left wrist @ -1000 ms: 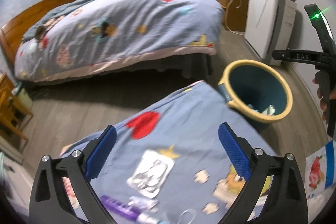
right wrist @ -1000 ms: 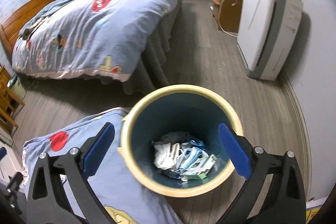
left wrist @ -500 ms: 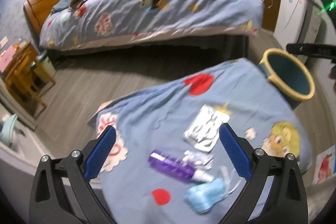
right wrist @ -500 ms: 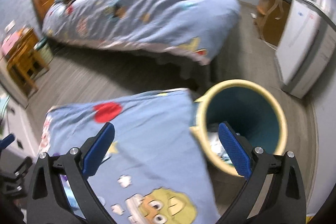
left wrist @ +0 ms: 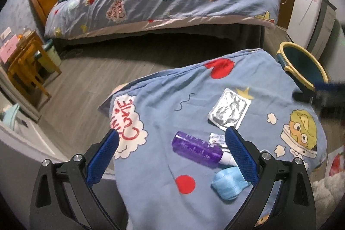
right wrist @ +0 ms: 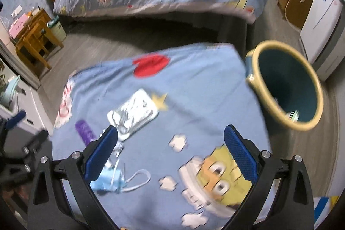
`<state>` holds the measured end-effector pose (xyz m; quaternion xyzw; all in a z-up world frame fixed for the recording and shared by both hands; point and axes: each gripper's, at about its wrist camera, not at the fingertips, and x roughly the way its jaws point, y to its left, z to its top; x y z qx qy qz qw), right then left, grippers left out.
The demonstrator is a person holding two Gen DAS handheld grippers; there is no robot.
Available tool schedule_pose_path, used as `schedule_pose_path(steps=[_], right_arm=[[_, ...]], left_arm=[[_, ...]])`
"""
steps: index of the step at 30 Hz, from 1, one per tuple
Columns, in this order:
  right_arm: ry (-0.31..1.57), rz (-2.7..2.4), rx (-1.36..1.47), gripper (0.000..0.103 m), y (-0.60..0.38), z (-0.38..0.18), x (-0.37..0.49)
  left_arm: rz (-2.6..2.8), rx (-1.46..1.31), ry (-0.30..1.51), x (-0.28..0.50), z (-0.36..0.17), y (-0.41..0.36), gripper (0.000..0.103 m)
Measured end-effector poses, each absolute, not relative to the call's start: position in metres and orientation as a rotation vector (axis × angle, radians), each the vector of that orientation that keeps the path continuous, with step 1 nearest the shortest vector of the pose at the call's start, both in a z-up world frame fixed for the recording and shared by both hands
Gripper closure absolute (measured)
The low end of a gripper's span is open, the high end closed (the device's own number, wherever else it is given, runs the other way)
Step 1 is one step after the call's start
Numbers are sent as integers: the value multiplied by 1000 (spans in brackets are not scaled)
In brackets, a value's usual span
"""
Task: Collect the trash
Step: 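Move both tools back over the pillow toward the purple tube and blister pack, then grasp the purple spray bottle with the left tool while the right tool grasps the blue mask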
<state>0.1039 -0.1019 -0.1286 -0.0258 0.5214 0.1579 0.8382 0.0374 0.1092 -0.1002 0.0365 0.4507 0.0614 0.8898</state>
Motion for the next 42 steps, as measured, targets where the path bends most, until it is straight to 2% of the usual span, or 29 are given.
schedule_pose_path(steps=[8, 10, 14, 16, 17, 19, 21, 26, 35, 42], right_arm=[[1217, 359, -53, 9, -75, -178, 74], [1239, 378, -58, 26, -69, -185, 71], [1285, 441, -41, 47, -56, -197, 67], [1309, 479, -27, 66, -50, -203, 67], [1317, 486, -24, 71, -48, -205, 67], [1338, 500, -12, 91, -47, -210, 69], [1341, 498, -5, 100, -48, -210, 69], [1298, 499, 48, 100, -63, -182, 75], [1178, 521, -41, 100, -84, -104, 100], [1073, 470, -67, 100, -116, -79, 126]], left_arm=[[126, 67, 960, 35, -108, 119, 6], [128, 59, 975, 36, -113, 121, 6], [134, 61, 986, 37, -118, 126, 6], [135, 53, 992, 38, -120, 128, 6], [136, 47, 995, 39, -121, 129, 6], [138, 32, 1003, 41, -123, 130, 6], [140, 27, 1008, 43, -125, 130, 6], [141, -16, 1030, 48, -131, 129, 6], [269, -109, 1049, 58, -151, 121, 6], [308, -84, 1001, 62, -157, 103, 6]])
